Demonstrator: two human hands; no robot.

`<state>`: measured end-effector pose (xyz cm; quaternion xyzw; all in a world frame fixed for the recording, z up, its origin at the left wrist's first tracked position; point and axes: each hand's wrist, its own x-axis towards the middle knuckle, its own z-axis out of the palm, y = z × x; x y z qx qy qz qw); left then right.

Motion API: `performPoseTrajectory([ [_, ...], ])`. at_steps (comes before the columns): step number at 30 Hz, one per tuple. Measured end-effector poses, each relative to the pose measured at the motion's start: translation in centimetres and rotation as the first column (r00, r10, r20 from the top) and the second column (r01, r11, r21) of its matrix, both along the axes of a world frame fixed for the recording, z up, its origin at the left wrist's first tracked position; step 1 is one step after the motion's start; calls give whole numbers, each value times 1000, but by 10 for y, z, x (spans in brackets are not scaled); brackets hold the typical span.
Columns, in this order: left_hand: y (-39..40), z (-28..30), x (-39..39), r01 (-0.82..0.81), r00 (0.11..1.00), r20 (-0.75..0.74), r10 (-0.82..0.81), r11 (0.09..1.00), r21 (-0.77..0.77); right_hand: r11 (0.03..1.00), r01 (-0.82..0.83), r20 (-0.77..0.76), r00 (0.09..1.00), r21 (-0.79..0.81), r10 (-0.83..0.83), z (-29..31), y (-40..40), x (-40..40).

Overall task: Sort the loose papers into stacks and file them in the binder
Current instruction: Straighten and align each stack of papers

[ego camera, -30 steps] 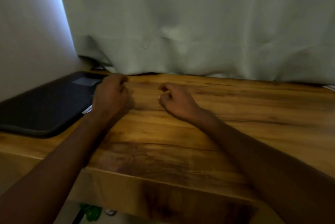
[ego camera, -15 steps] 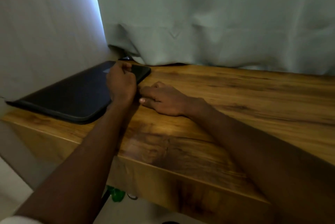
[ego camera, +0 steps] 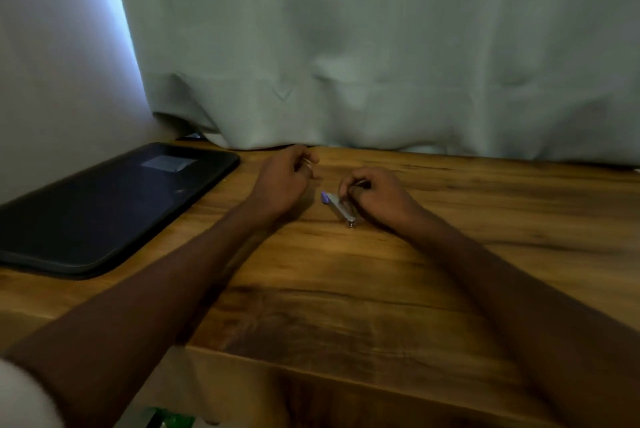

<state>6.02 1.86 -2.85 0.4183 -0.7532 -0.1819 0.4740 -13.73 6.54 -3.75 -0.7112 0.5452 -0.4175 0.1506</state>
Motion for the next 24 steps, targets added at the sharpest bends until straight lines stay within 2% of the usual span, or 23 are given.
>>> performPoseTrajectory([
  [2,-9,-4,-33,50,996,-72,-44,994,92,996,79,100,992,31,-82,6,0,-9],
  [4,-19,-13,-59,96,987,-141,-74,983,157,989,137,112,983,63,-143,9,-1,-10],
  [6,-30,-12,-66,205,933,-349,-92,930,305,976,142,75,985,165,-156,12,4,-6],
  [8,-38,-7,-55,279,838,-546,-15,871,404,968,153,-166,979,200,-121,14,9,-2],
  [9,-39,-5,-49,270,818,-575,24,866,422,969,152,-282,955,194,-93,15,12,0],
  [10,-41,-5,-43,260,815,-578,43,864,431,971,155,-332,939,183,-87,15,13,0],
  [12,-39,-7,-40,218,850,-526,27,891,398,967,181,-279,952,178,-127,16,16,-3],
  [14,-31,-9,-44,115,944,-330,-14,950,290,955,250,-220,952,159,-213,18,23,-13],
  [16,-16,-10,-54,81,990,-128,-57,977,195,926,357,-184,925,118,-333,19,39,-34],
  [21,43,-9,-104,193,977,66,-201,975,111,779,627,-155,769,-4,-620,15,110,-114],
  [24,80,-8,-152,279,941,187,-280,960,32,668,742,-248,636,-64,-730,13,153,-162],
])
